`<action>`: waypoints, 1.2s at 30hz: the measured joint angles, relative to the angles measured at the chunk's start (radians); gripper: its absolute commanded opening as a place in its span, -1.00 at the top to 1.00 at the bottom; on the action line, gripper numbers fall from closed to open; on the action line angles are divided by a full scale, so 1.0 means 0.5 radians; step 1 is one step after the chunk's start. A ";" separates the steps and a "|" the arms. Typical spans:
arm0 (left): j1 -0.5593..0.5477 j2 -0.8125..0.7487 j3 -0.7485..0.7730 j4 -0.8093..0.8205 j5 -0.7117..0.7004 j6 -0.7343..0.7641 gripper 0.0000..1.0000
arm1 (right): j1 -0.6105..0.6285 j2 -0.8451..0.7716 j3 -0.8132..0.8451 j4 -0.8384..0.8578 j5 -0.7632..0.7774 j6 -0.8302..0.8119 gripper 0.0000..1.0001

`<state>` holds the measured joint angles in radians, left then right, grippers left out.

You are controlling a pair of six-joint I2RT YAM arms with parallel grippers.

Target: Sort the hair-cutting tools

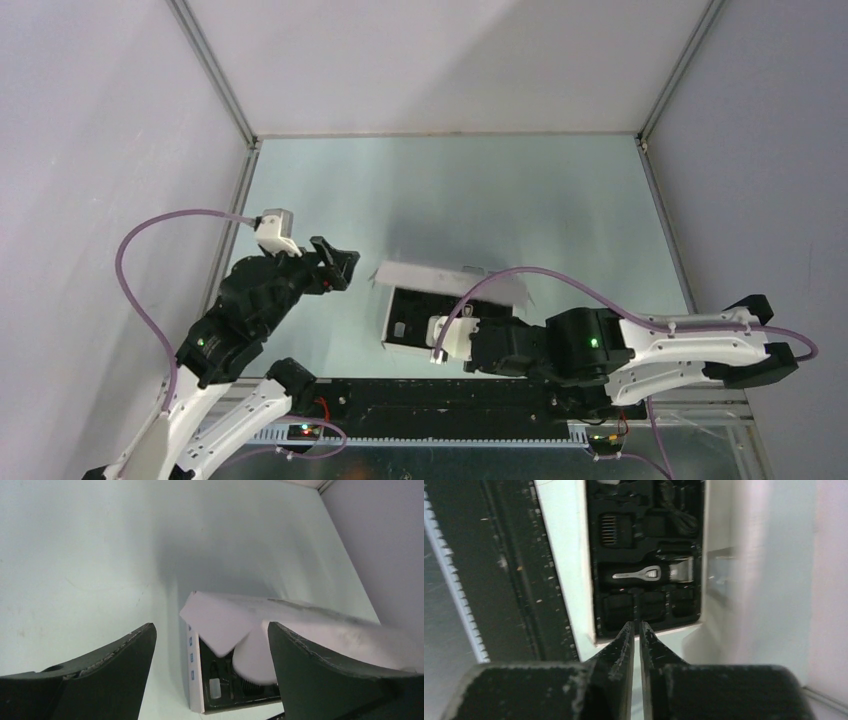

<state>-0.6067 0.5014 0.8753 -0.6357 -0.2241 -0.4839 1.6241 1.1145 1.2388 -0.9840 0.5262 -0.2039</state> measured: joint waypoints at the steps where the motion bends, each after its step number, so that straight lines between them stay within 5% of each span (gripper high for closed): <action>1: 0.000 0.022 -0.002 -0.017 0.004 -0.024 -0.78 | 0.010 0.000 0.000 -0.015 -0.028 0.056 0.52; 7: 0.000 0.132 -0.053 -0.062 0.044 -0.147 -0.84 | 0.024 -0.098 0.000 -0.074 -0.142 0.484 -0.36; 10: 0.000 0.198 -0.060 -0.092 0.031 -0.194 -0.89 | -0.011 -0.257 0.008 -0.070 -0.060 0.715 -0.53; 17: 0.018 0.270 -0.196 0.057 0.003 -0.220 -0.90 | -0.684 -0.744 0.007 -0.047 0.252 1.290 -0.58; 23: 0.024 0.216 -0.431 0.404 0.203 -0.155 -0.90 | -1.280 -0.959 -0.220 0.078 0.027 1.355 -0.60; 36: 0.024 0.370 -0.542 0.856 0.404 0.172 -0.75 | -1.394 -0.877 -0.798 0.605 -0.259 0.999 -0.53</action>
<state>-0.5949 0.6865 0.6041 -0.2077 -0.0223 -0.3977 0.9272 0.6758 0.8398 -0.6815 0.3969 0.2955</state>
